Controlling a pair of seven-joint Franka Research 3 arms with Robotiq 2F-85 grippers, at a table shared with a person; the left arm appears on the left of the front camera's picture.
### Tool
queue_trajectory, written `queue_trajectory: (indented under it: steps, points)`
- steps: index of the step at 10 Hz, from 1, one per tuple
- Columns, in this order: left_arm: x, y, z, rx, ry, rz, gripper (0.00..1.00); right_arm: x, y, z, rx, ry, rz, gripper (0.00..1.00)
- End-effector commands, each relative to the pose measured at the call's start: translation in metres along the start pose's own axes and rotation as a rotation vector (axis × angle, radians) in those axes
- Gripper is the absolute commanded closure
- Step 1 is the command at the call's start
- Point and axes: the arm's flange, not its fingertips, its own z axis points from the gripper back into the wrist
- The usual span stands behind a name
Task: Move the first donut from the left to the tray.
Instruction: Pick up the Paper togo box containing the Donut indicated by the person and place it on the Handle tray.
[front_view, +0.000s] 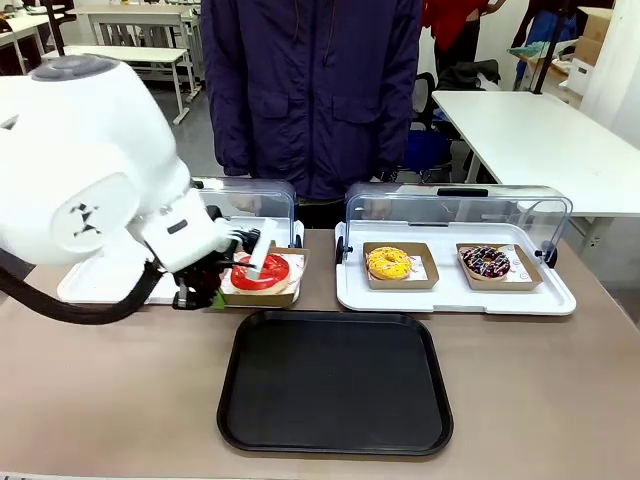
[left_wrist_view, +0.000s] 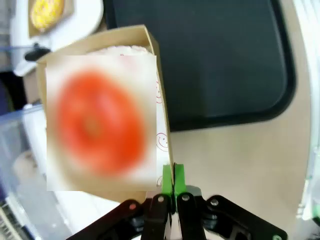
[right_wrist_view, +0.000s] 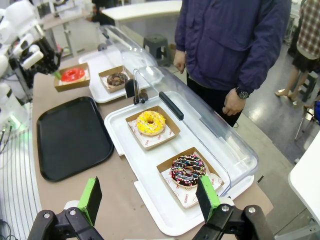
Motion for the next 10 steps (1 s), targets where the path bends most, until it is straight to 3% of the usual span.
queue_trajectory:
  steps: [1,5,6,7,10]
  points:
    - [-0.019,0.008,-0.001,-0.002,-0.002,0.008,0.99,0.002,-0.002,-0.001,-0.002,-0.031,0.027,0.00]
    - [-0.012,0.005,0.000,-0.004,-0.008,0.022,0.99,0.002,-0.002,-0.001,-0.002,-0.031,0.027,0.00]
    - [0.026,-0.013,0.004,0.014,0.058,0.019,0.99,0.002,-0.002,-0.001,-0.002,-0.031,0.027,0.00]
    - [0.057,-0.032,0.003,0.034,0.041,-0.018,0.99,0.002,-0.002,-0.001,-0.002,-0.031,0.027,0.00]
    - [0.116,-0.085,-0.012,0.064,0.032,0.039,0.99,0.002,-0.002,-0.001,-0.002,-0.031,0.027,0.00]
